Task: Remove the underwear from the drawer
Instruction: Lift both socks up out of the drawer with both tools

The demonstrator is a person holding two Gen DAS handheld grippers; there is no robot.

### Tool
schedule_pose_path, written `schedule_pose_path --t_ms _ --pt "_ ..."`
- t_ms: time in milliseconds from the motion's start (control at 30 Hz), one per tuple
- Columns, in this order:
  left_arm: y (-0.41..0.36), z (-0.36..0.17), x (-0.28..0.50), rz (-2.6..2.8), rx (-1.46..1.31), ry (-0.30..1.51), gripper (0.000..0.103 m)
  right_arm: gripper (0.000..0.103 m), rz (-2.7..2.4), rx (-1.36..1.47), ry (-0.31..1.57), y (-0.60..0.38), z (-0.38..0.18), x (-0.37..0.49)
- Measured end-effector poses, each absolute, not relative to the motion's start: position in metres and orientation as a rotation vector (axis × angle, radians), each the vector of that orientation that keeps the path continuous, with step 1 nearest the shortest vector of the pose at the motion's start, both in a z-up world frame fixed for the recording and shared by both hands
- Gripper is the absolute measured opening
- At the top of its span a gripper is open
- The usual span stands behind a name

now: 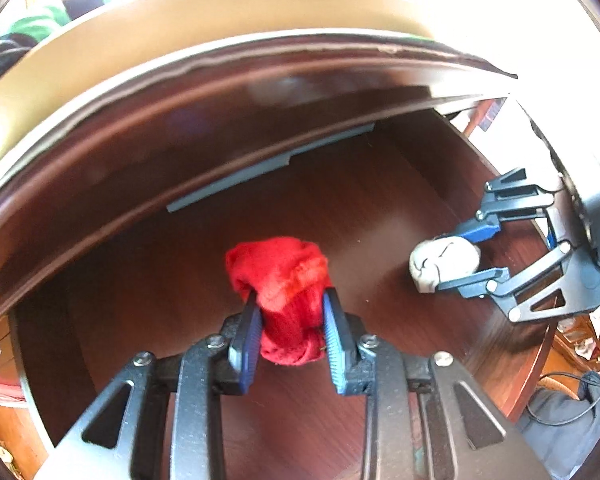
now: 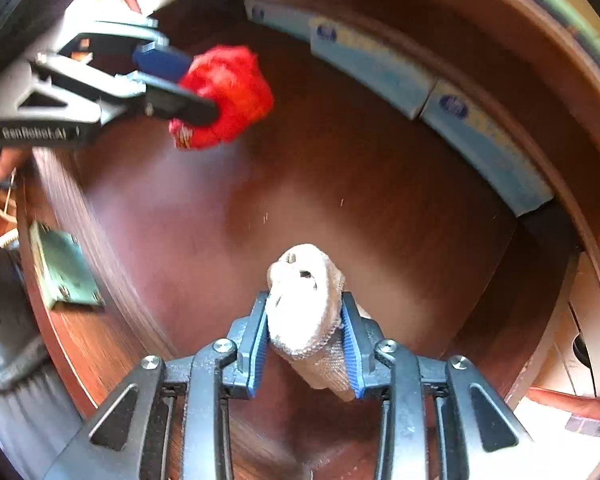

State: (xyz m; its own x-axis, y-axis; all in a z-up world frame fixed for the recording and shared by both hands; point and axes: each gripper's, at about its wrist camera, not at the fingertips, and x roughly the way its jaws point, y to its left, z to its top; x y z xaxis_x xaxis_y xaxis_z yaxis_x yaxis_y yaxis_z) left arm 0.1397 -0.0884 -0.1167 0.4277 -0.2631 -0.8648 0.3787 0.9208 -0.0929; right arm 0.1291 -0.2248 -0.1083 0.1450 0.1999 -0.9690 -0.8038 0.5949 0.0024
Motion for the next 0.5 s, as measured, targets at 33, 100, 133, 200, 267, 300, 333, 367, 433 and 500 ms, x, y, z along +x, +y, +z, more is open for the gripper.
schedule_pose_path --t_ms 33,100,133,200,267,300,333,367,433,500 --pt "-0.088 -0.115 0.139 -0.393 0.121 1.047 0.027 0.035 0.796 -0.591 1.211 -0.228 -0.106 0.130" --pt "-0.085 -0.112 0.137 -0.379 0.120 1.030 0.027 0.035 0.804 -0.541 1.183 -0.231 -0.101 0.132" --pt "-0.085 -0.112 0.137 -0.375 0.118 1.023 0.027 0.035 0.806 -0.515 1.172 -0.232 -0.098 0.133" --pt "-0.082 -0.110 0.137 -0.362 0.111 1.012 0.027 0.035 0.817 -0.470 1.143 -0.237 -0.095 0.127" --pt "-0.079 -0.108 0.136 -0.350 0.102 0.996 0.027 0.035 0.818 -0.435 1.116 -0.239 -0.091 0.128" --pt "-0.077 -0.107 0.135 -0.340 0.101 0.989 0.027 0.035 0.818 -0.416 1.096 -0.239 -0.087 0.128" --pt "-0.077 -0.106 0.134 -0.328 0.104 0.981 0.027 0.035 0.825 -0.388 1.084 -0.240 -0.082 0.126" --pt "-0.077 -0.105 0.133 -0.319 0.109 0.972 0.027 0.035 0.828 -0.366 1.075 -0.242 -0.077 0.124" --pt "-0.075 -0.101 0.130 -0.294 0.117 0.949 0.027 0.035 0.814 -0.352 1.043 -0.244 -0.072 0.121" --pt "-0.074 -0.099 0.128 -0.278 0.124 0.932 0.027 0.035 0.813 -0.336 0.996 -0.246 -0.064 0.116"
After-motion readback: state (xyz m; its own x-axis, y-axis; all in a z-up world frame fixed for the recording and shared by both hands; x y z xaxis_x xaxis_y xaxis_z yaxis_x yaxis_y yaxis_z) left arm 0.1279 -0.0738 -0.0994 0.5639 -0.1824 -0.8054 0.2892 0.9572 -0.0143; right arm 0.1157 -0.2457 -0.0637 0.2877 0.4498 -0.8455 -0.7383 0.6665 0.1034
